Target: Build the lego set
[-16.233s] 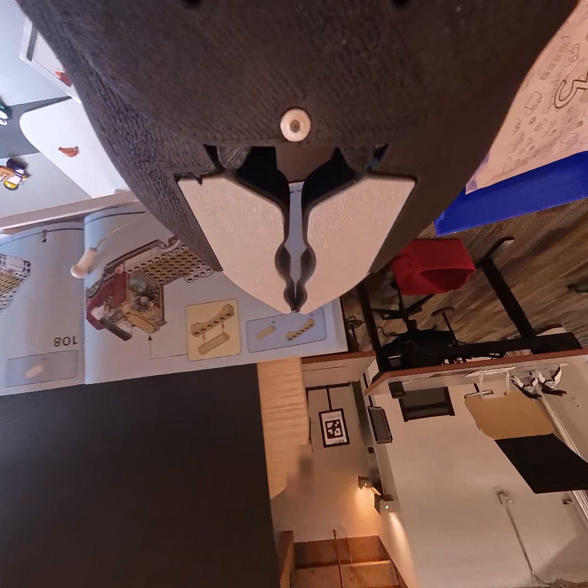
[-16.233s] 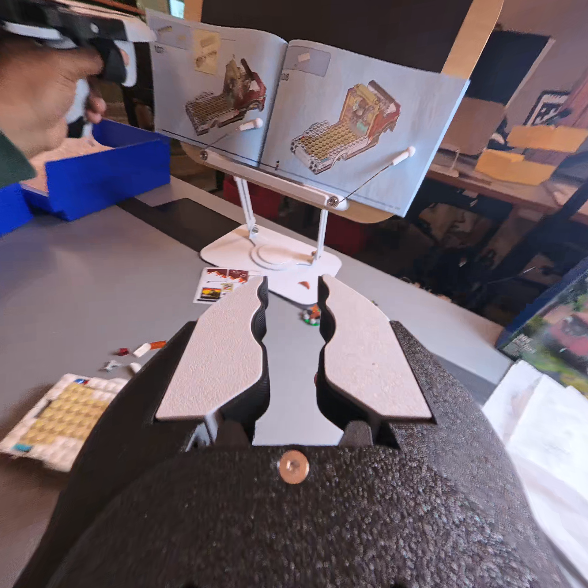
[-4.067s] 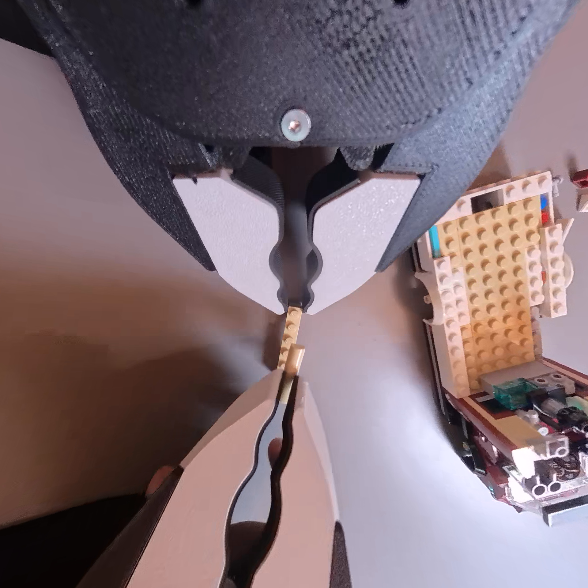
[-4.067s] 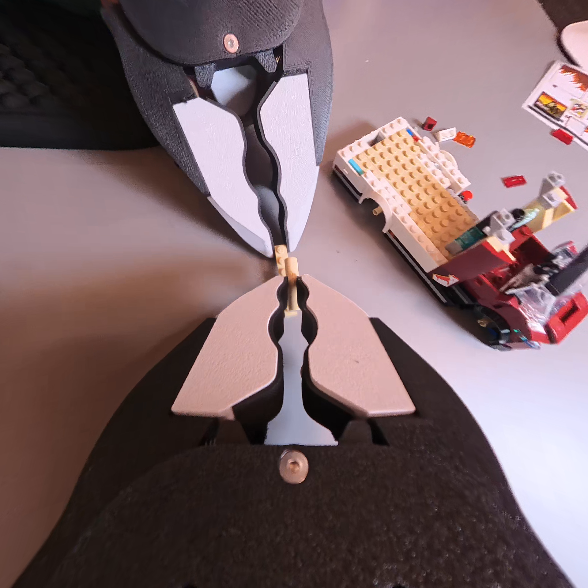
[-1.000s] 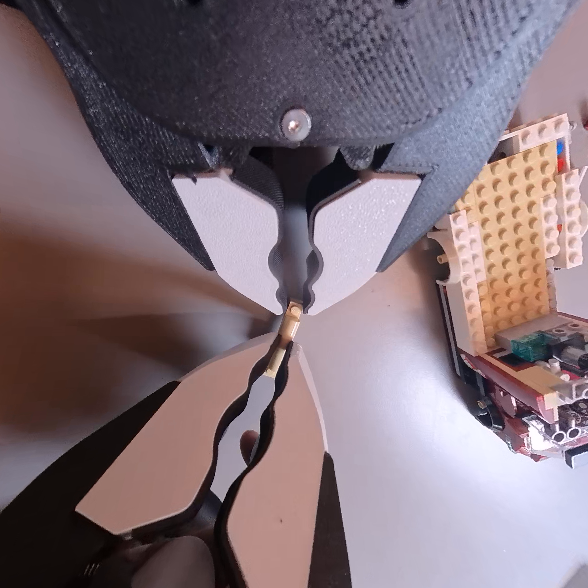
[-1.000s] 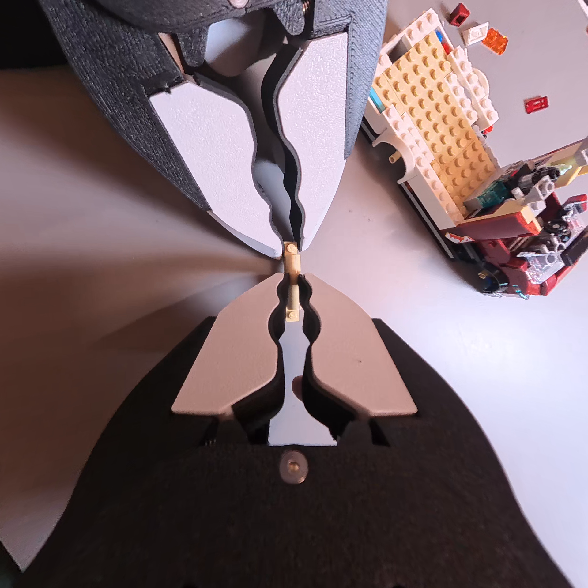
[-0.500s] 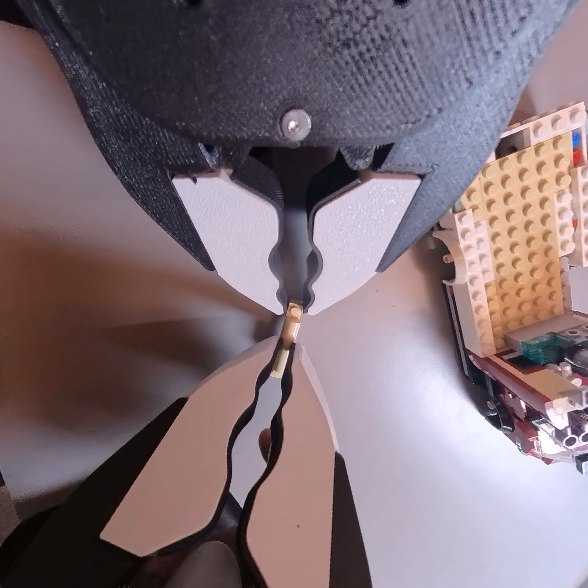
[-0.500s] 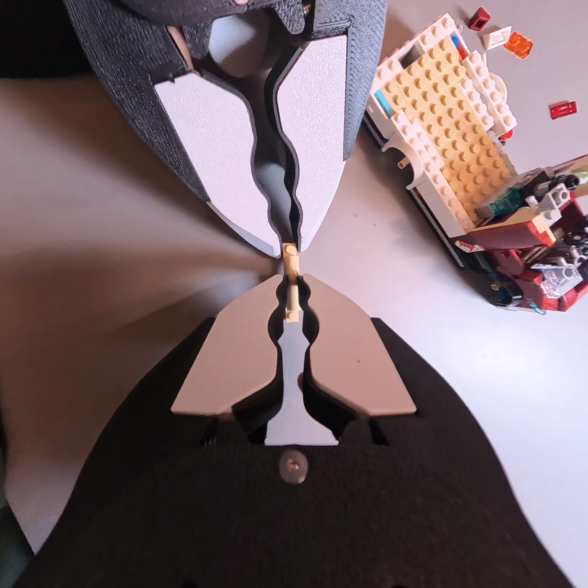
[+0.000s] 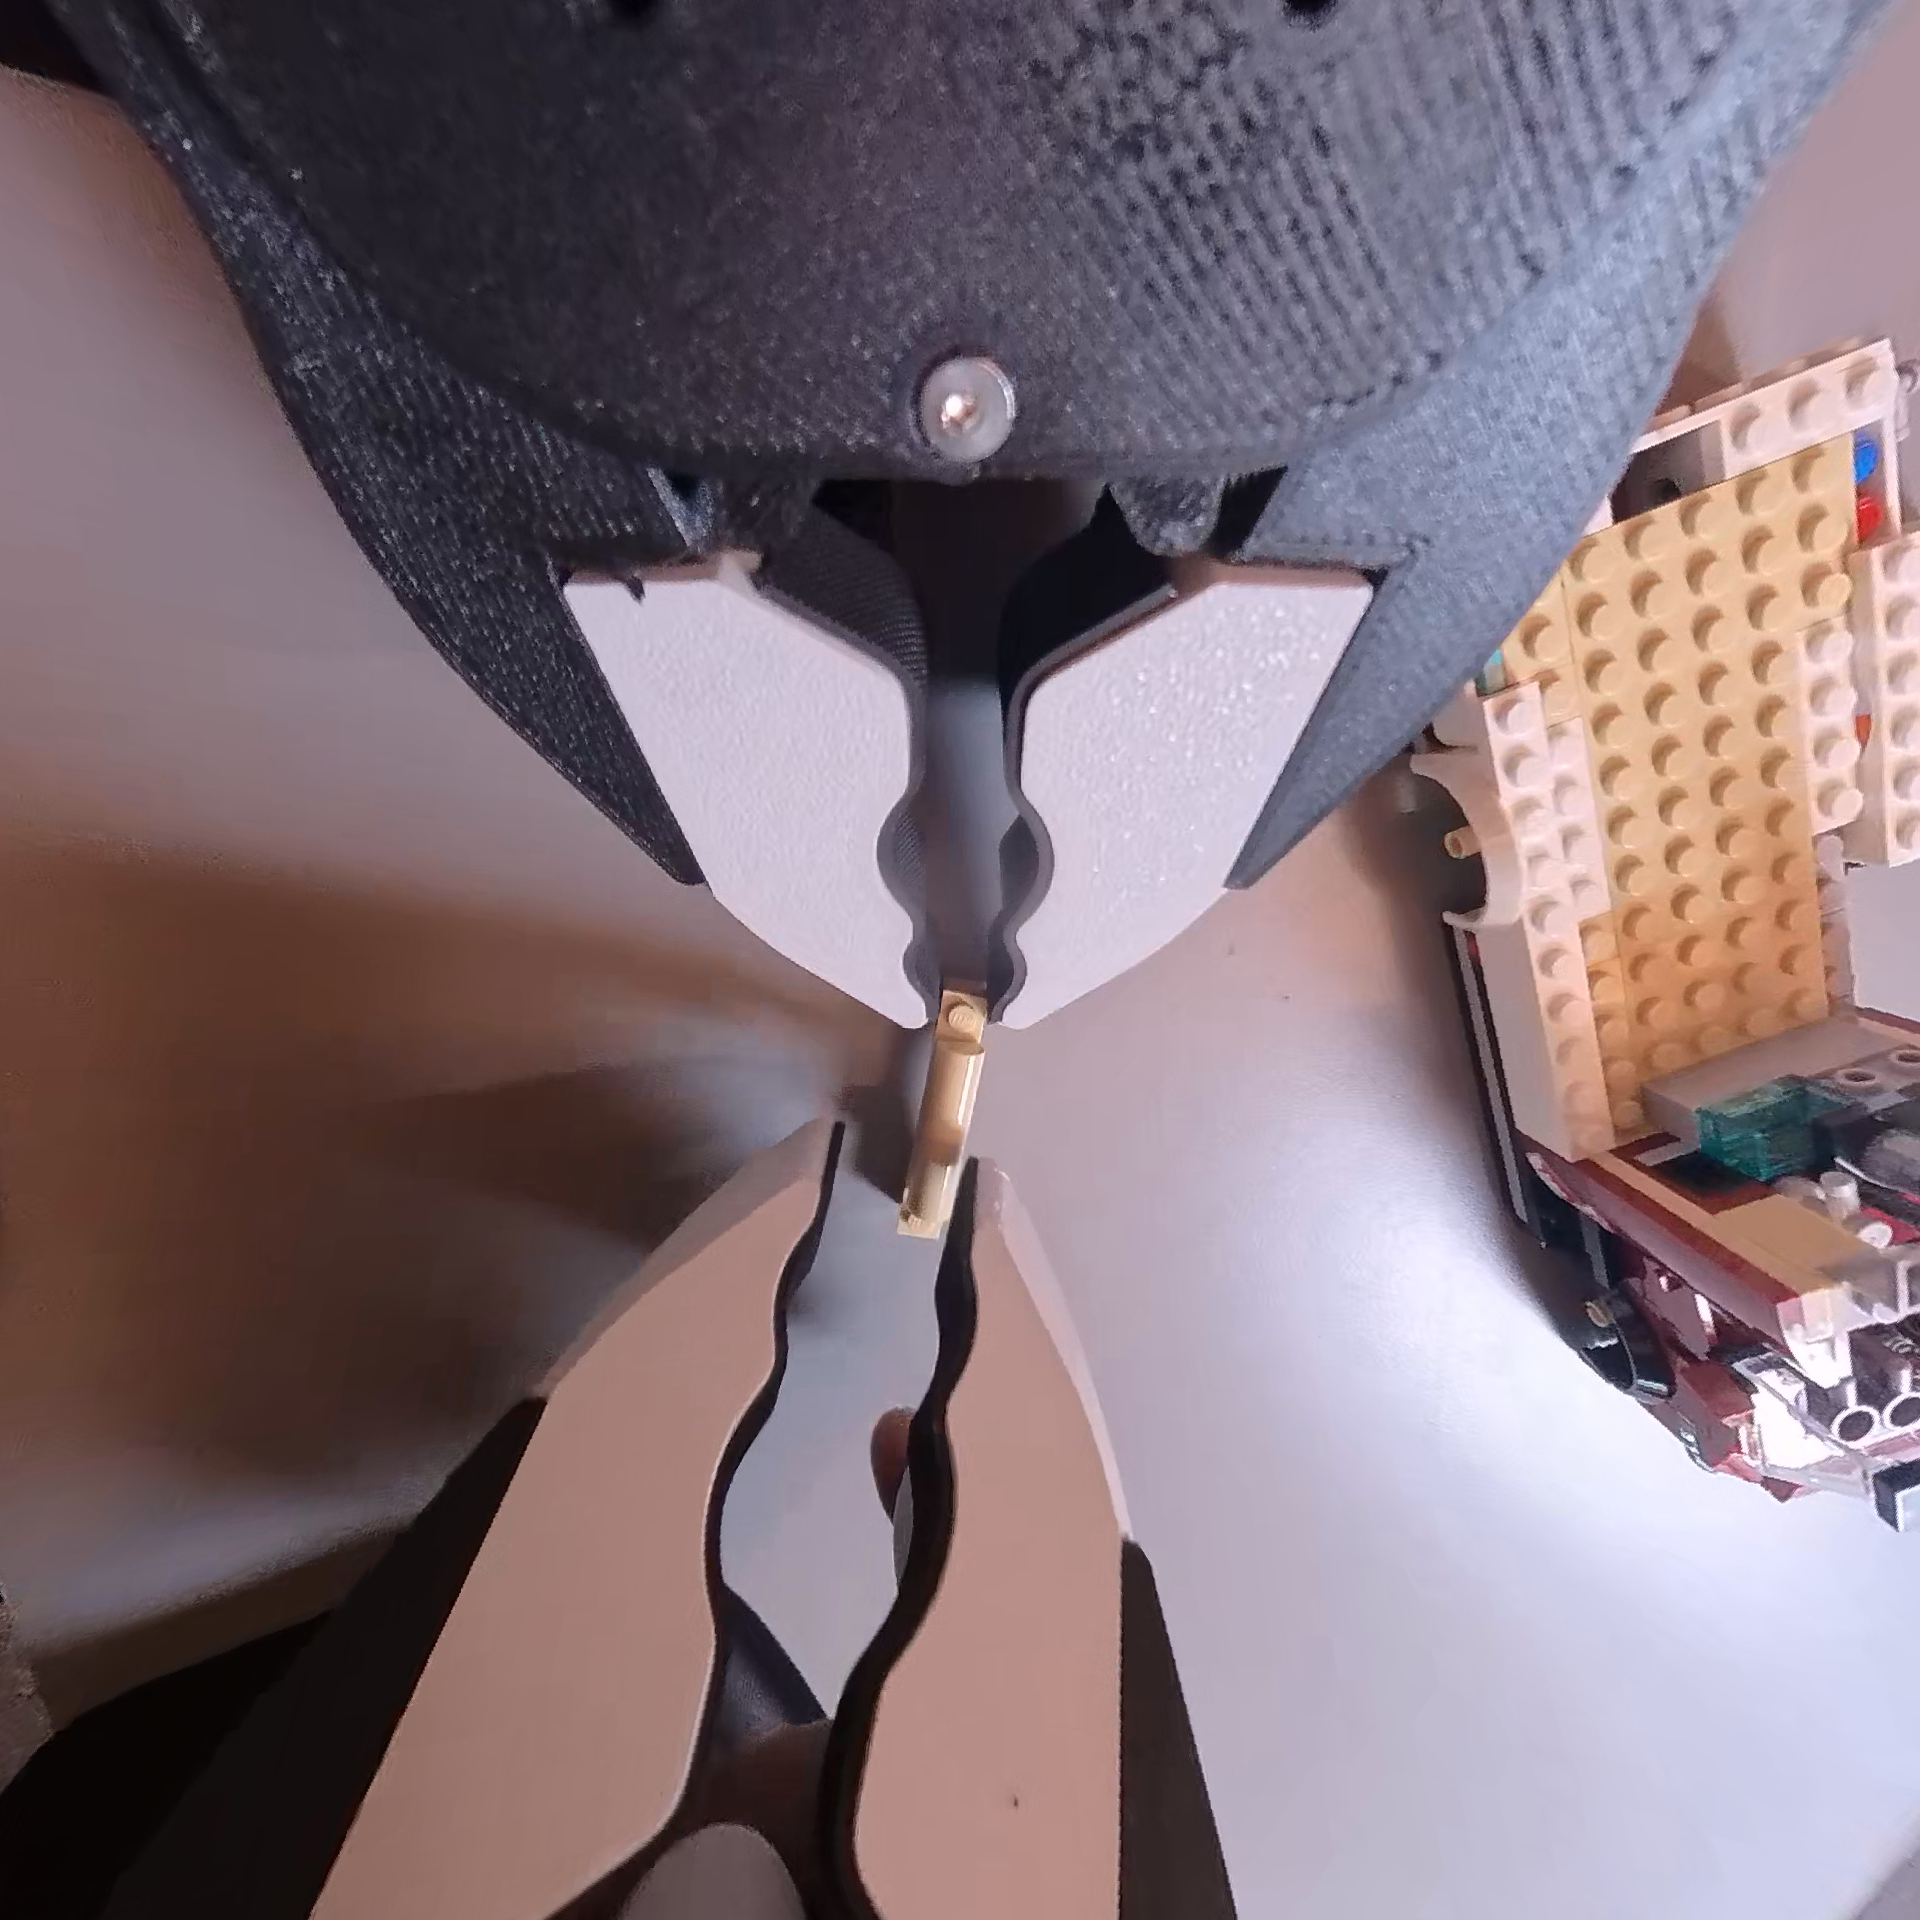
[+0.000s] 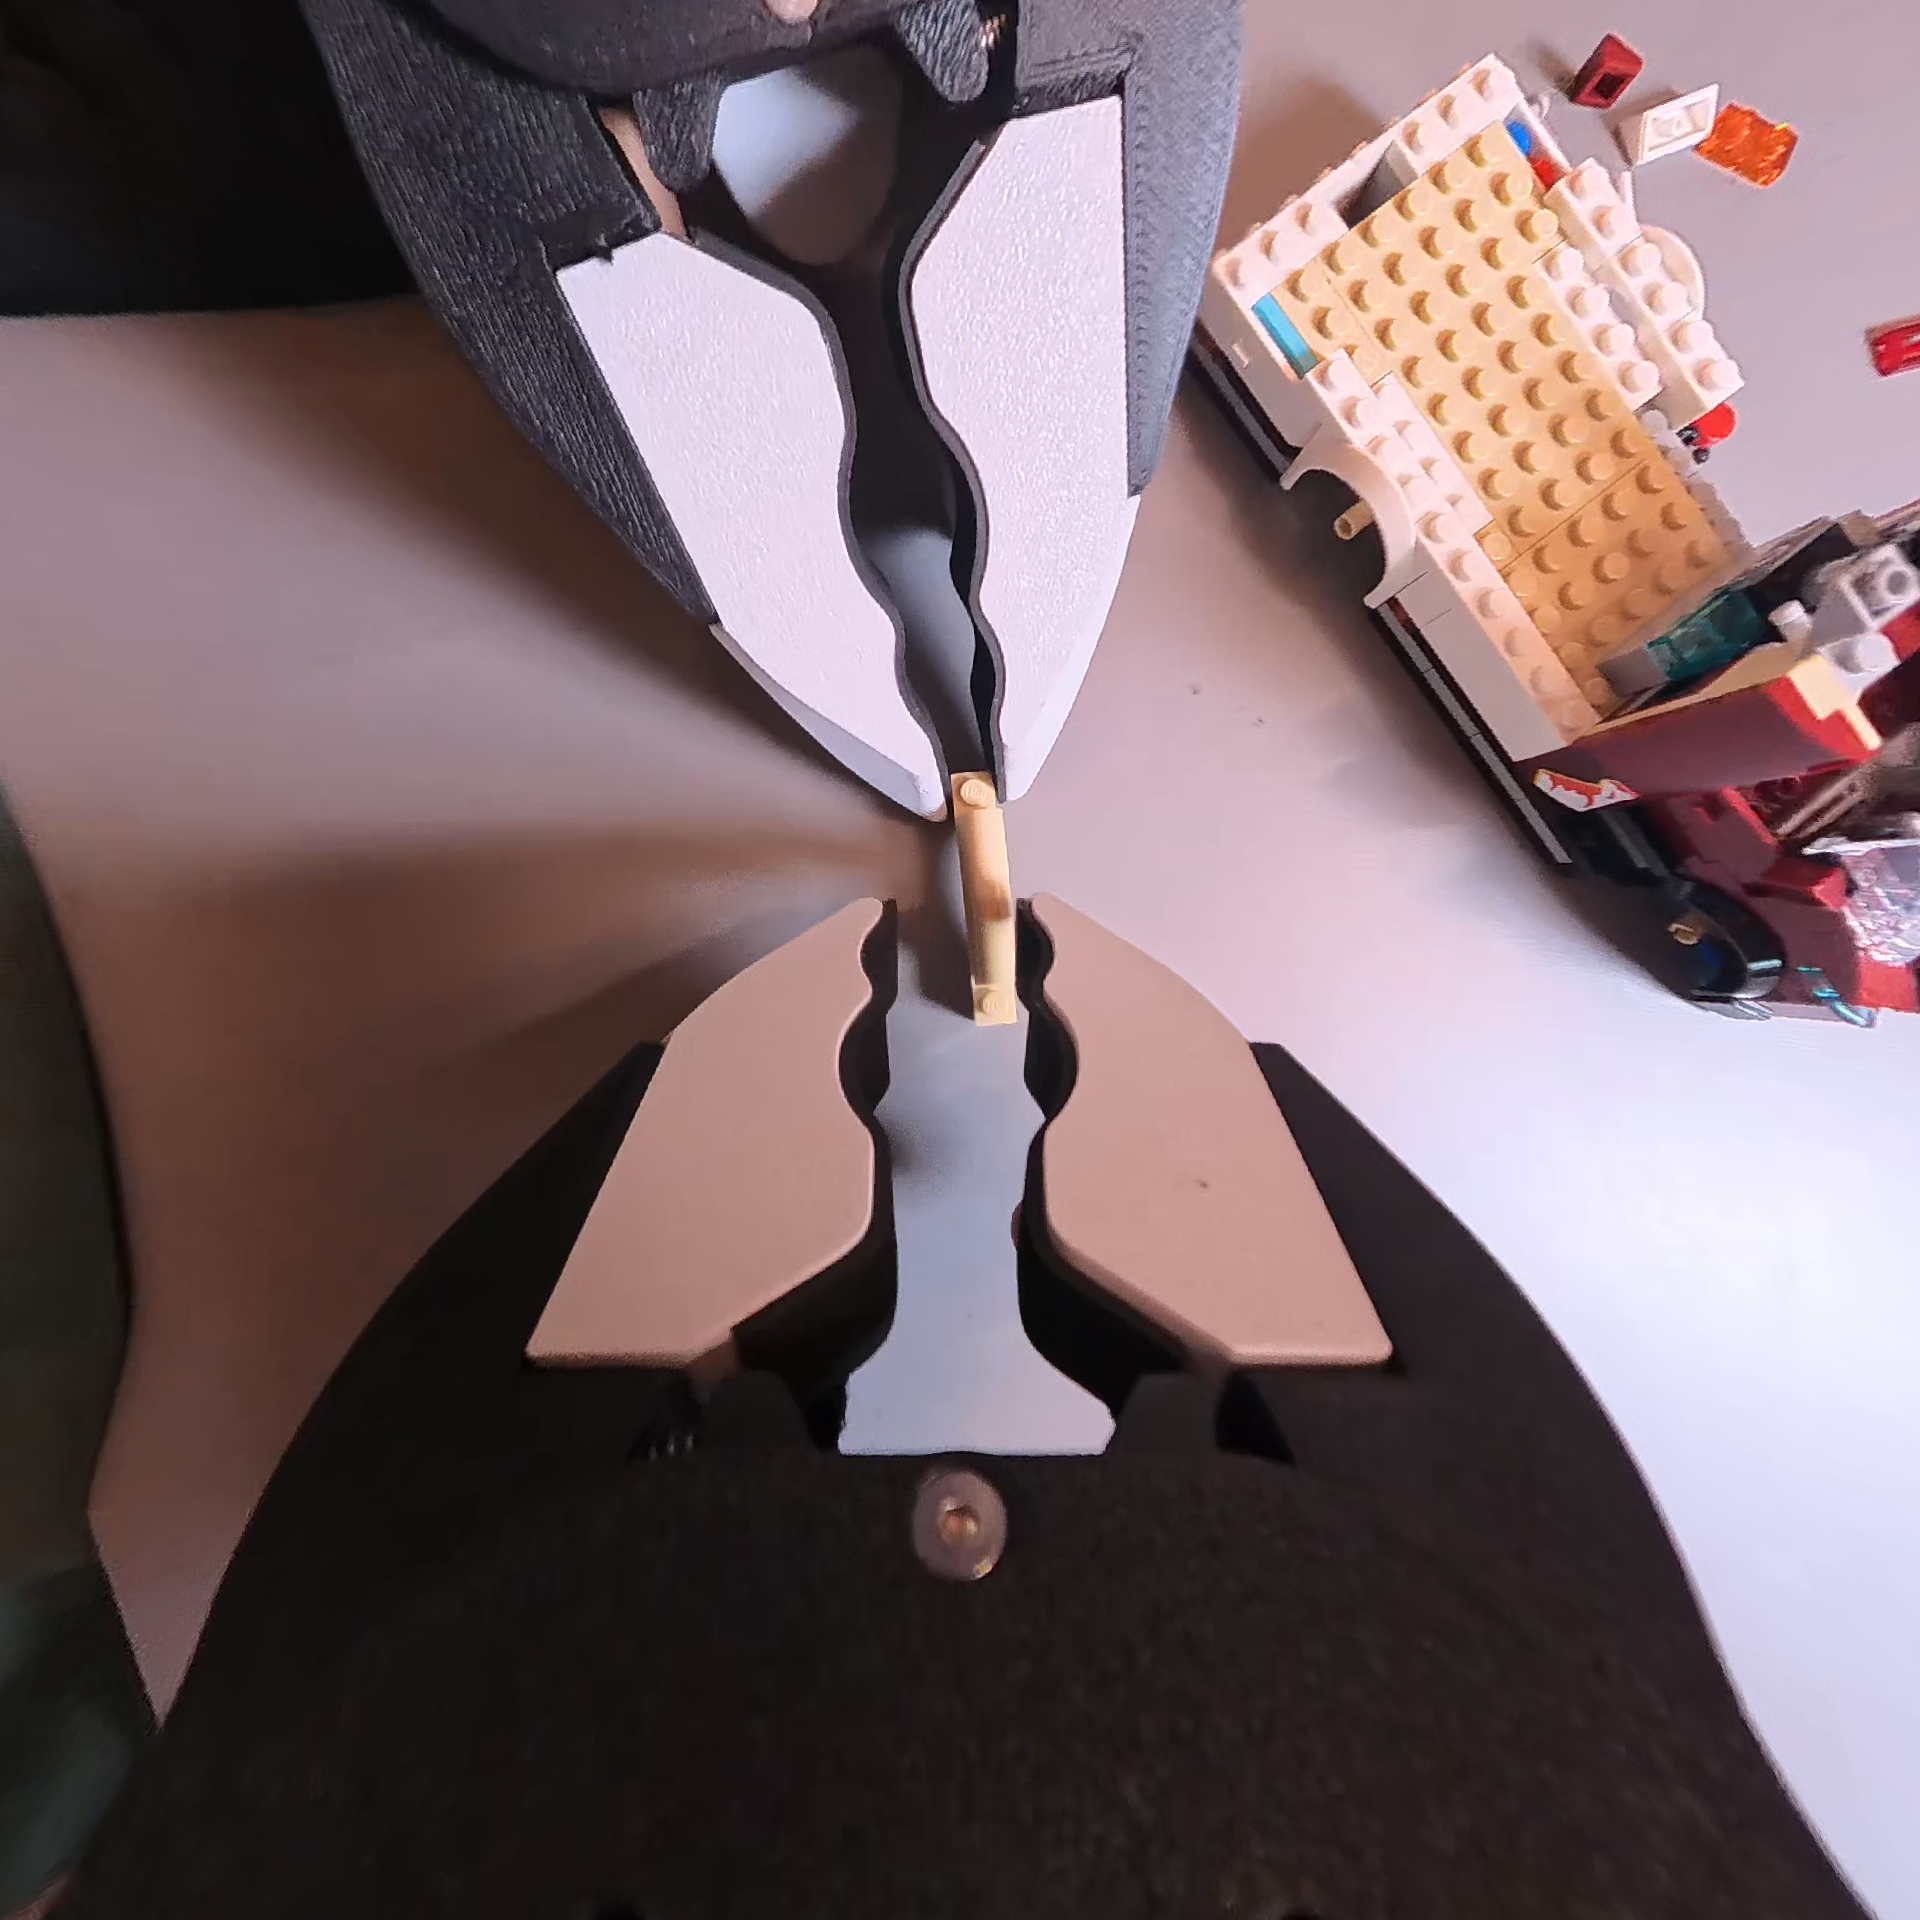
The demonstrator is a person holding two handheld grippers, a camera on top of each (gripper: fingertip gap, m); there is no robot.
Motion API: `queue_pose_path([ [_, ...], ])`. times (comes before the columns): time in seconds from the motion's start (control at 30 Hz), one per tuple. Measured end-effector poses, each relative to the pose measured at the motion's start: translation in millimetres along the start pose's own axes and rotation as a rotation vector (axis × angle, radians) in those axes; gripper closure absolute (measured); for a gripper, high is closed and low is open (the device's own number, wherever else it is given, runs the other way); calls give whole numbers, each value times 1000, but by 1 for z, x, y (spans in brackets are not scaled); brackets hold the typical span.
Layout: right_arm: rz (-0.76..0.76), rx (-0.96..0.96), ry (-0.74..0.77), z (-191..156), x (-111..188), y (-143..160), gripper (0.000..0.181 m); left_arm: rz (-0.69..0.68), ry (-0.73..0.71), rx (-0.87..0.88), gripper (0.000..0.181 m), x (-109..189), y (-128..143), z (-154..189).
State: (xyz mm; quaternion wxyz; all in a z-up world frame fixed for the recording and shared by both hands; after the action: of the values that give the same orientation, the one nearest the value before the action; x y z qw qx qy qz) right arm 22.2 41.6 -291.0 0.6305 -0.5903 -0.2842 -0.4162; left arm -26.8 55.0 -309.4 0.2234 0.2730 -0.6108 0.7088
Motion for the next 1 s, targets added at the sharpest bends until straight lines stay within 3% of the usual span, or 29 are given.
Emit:
queue_pose_path([
  [0.4, 24, -57, -101, 10, -7, -7, 177, -1, 9, 4, 173, 0, 0, 0],
  [1.0, -83, 135, 47, 4, -10, -7, 175, 1, -6, 23, 173, 0, 0, 0],
])
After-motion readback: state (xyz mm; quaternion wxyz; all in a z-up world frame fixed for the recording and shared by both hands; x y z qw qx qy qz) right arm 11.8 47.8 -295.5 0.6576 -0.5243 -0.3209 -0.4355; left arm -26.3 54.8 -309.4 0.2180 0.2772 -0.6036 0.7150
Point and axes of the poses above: each gripper's, where its closed fingertips meet, x back along the fingers, y out of its underside, z = x × y across the jaws, the point moved 3 cm from there along x, back along the fingers, and after that the axes turned 11 degrees about x, right-handed, at the moved point
